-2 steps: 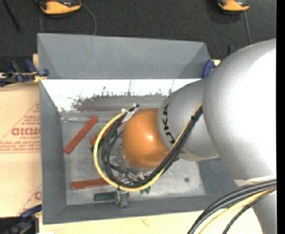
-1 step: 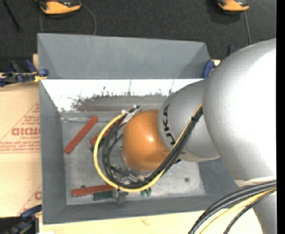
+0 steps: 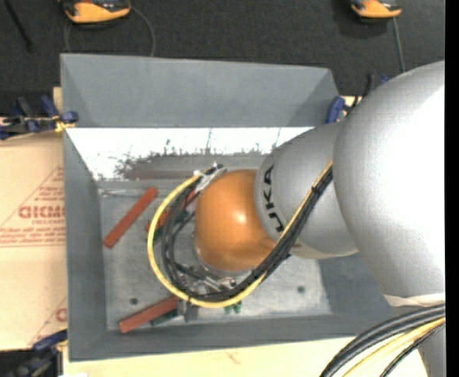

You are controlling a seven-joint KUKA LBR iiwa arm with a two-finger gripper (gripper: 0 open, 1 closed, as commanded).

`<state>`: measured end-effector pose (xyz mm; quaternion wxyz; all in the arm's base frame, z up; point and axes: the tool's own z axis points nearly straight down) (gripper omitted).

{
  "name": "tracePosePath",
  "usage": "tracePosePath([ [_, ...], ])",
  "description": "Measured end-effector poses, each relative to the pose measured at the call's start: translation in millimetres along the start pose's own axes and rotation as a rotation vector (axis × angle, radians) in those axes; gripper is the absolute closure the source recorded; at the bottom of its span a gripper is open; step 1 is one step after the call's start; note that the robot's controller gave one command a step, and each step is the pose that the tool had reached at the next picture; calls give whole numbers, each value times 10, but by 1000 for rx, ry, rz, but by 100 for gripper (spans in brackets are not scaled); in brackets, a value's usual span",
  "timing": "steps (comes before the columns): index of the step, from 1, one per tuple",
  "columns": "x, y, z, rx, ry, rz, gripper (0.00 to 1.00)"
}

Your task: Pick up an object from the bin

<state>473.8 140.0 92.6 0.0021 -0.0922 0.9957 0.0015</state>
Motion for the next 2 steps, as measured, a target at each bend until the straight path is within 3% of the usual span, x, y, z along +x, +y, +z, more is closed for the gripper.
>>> tracePosePath([
  [1,-49,-130,-64,0,0,46,100],
  [2,-182,-38,-1573,3,-8,-44,100],
])
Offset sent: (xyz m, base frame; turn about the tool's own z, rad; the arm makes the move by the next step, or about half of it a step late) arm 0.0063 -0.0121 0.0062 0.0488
